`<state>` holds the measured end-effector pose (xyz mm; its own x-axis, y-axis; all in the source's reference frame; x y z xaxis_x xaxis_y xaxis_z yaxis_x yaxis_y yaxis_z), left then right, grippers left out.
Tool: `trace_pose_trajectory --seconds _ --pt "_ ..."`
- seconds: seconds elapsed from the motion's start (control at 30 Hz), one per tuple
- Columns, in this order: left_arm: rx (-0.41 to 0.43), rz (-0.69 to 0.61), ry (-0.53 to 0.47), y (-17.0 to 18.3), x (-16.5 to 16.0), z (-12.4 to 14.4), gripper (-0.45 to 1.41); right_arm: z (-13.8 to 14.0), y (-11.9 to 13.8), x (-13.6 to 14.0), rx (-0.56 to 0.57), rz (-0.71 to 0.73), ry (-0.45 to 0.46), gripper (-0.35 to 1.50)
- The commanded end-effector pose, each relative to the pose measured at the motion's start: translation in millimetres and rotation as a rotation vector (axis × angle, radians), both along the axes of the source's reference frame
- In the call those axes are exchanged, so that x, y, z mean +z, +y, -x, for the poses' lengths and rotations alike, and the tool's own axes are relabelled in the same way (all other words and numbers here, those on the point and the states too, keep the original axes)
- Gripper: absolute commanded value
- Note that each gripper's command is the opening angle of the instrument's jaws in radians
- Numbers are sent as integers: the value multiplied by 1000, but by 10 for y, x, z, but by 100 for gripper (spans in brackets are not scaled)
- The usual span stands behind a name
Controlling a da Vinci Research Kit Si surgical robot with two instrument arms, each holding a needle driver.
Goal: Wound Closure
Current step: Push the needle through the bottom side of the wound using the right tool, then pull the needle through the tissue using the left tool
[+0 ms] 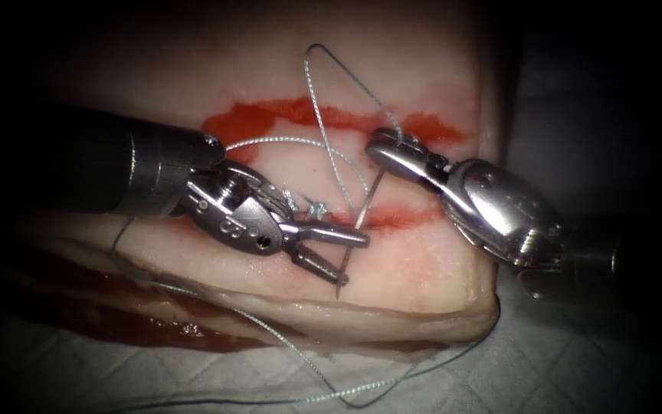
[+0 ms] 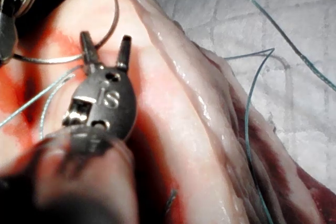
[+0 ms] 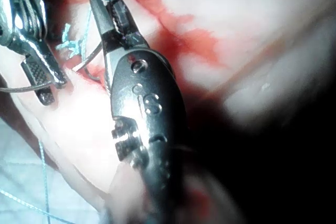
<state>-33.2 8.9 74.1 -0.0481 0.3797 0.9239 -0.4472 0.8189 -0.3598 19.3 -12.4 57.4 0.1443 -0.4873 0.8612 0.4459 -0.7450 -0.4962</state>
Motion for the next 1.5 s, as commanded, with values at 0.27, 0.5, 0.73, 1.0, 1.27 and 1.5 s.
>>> trace_pose_trajectory --seconds 0.27,0.5,0.73,1.0,1.27,1.5 --pt "-17 -125 -7 -1 7 6 -45 -10 1 3 25 54 -27 7" --pt "-206 -672 25 -7 -5 4 -45 -6 -5 -1 213 360 -325 123" --pt "-213 -1107 -88 5 -51 4 -45 3 1 -6 233 403 -384 125" --pt "-379 -2250 104 43 -111 -24 -45 0 -3 -5 217 417 -371 125" --pt "-99 -2696 191 96 -127 -60 -45 -12 -10 -7 72 479 -271 110" --pt "-130 -2517 -15 123 -166 -75 -45 -36 -18 -5 -73 533 -169 39"
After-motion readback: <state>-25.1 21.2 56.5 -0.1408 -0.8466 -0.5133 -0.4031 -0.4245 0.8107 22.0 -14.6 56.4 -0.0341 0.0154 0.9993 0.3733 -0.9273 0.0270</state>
